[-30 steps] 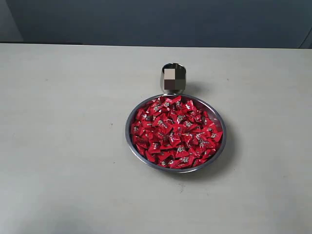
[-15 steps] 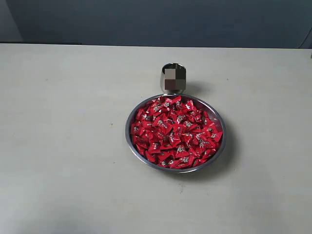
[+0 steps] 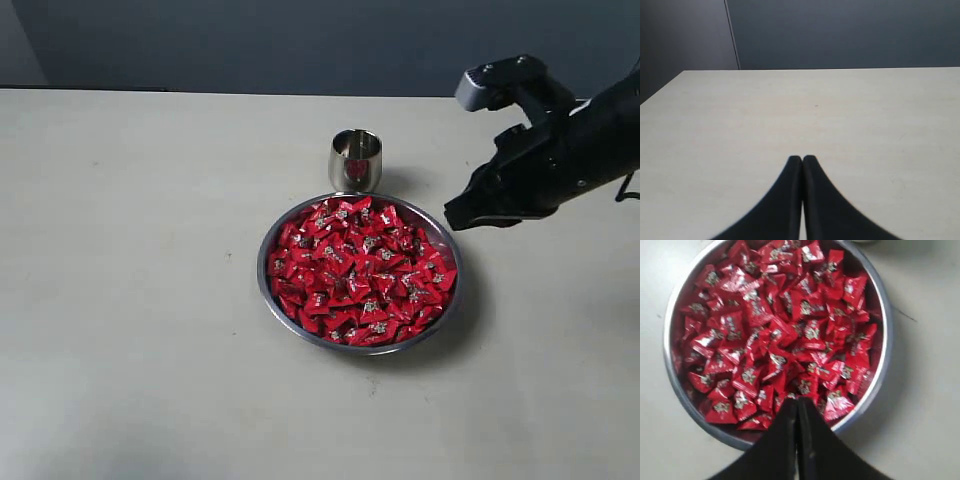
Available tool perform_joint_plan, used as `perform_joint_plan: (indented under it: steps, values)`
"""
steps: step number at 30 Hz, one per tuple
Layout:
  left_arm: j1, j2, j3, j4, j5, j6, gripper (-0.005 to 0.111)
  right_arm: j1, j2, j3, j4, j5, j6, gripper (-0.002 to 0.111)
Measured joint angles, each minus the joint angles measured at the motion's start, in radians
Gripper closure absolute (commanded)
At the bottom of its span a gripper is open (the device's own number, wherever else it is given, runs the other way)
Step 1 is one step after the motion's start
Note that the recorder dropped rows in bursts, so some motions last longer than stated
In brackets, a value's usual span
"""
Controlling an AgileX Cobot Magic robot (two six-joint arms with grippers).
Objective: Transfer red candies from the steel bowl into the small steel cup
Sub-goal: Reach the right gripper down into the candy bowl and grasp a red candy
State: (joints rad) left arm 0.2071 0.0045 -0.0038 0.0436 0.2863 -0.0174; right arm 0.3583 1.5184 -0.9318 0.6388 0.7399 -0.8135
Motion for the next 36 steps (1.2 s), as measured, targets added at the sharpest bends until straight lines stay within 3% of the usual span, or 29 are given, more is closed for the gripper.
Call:
perform_joint_plan:
  steps: [6, 12, 17, 21, 23, 25, 27, 36]
  values:
    - [0.0, 0.0, 0.0, 0.0, 0.0, 0.0, 0.106, 0.009, 0.068, -0.007, 0.205, -0.004, -0.125, 0.109]
    - [0.0, 0.0, 0.0, 0.0, 0.0, 0.0, 0.106, 0.098, 0.116, -0.043, 0.187, 0.015, -0.141, 0.109]
    - [0.0, 0.0, 0.0, 0.0, 0.0, 0.0, 0.106, 0.234, 0.166, -0.078, -0.024, 0.011, -0.039, 0.109]
    - [0.0, 0.0, 0.0, 0.0, 0.0, 0.0, 0.106, 0.341, 0.236, -0.221, -0.413, 0.051, 0.293, 0.109]
    - [0.0, 0.0, 0.0, 0.0, 0.0, 0.0, 0.106, 0.362, 0.259, -0.284, -0.498, 0.089, 0.355, 0.109]
    - [0.0, 0.0, 0.0, 0.0, 0.0, 0.0, 0.106, 0.376, 0.281, -0.314, -0.554, 0.109, 0.405, 0.097]
    - [0.0, 0.0, 0.0, 0.0, 0.0, 0.0, 0.106, 0.382, 0.31, -0.316, -0.576, 0.117, 0.442, 0.069]
    - [0.0, 0.0, 0.0, 0.0, 0.0, 0.0, 0.106, 0.382, 0.417, -0.316, -0.654, 0.131, 0.6, 0.067]
